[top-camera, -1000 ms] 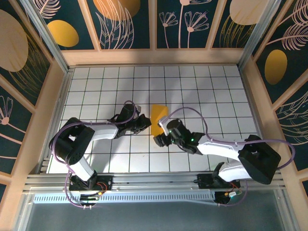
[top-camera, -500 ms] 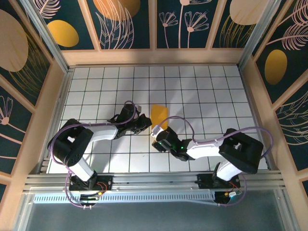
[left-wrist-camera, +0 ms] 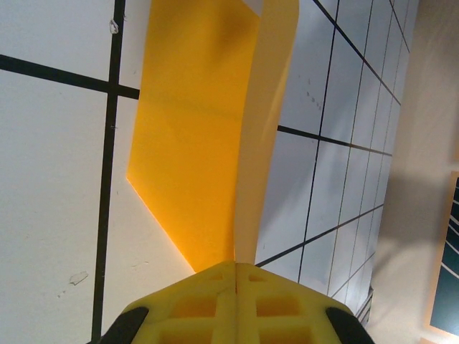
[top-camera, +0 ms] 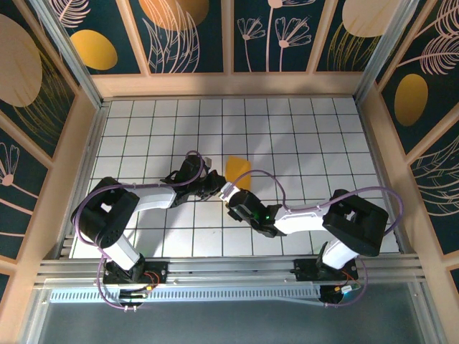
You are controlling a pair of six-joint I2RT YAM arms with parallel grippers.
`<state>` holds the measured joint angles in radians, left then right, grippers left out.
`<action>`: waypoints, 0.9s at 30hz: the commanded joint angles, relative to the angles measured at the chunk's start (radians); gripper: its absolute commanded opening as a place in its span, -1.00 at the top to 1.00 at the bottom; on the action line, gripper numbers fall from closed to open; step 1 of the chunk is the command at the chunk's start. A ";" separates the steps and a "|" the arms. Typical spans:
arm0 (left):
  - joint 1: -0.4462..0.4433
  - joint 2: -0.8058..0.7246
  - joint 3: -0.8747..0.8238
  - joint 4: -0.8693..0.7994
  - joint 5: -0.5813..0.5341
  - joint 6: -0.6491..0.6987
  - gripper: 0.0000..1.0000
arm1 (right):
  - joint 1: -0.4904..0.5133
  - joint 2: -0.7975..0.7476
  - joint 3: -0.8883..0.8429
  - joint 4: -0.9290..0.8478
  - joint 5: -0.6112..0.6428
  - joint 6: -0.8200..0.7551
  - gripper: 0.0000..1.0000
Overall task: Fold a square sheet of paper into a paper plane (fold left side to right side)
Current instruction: Third fold the triangle at the center of the table.
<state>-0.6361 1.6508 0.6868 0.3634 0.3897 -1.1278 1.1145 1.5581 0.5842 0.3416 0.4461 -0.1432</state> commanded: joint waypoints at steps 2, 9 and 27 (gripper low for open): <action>-0.005 0.002 -0.019 0.038 0.011 -0.025 0.86 | 0.004 -0.013 -0.001 0.000 -0.012 0.018 0.74; 0.076 -0.093 -0.050 -0.035 -0.002 0.037 0.39 | -0.033 -0.045 -0.038 -0.013 -0.101 0.096 1.00; 0.070 0.070 0.247 -0.260 0.070 0.316 0.92 | -0.255 -0.125 -0.132 0.055 -0.569 0.275 1.00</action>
<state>-0.5472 1.6623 0.8898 0.1570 0.4122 -0.8757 0.8753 1.4445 0.4660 0.3603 -0.0418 0.0887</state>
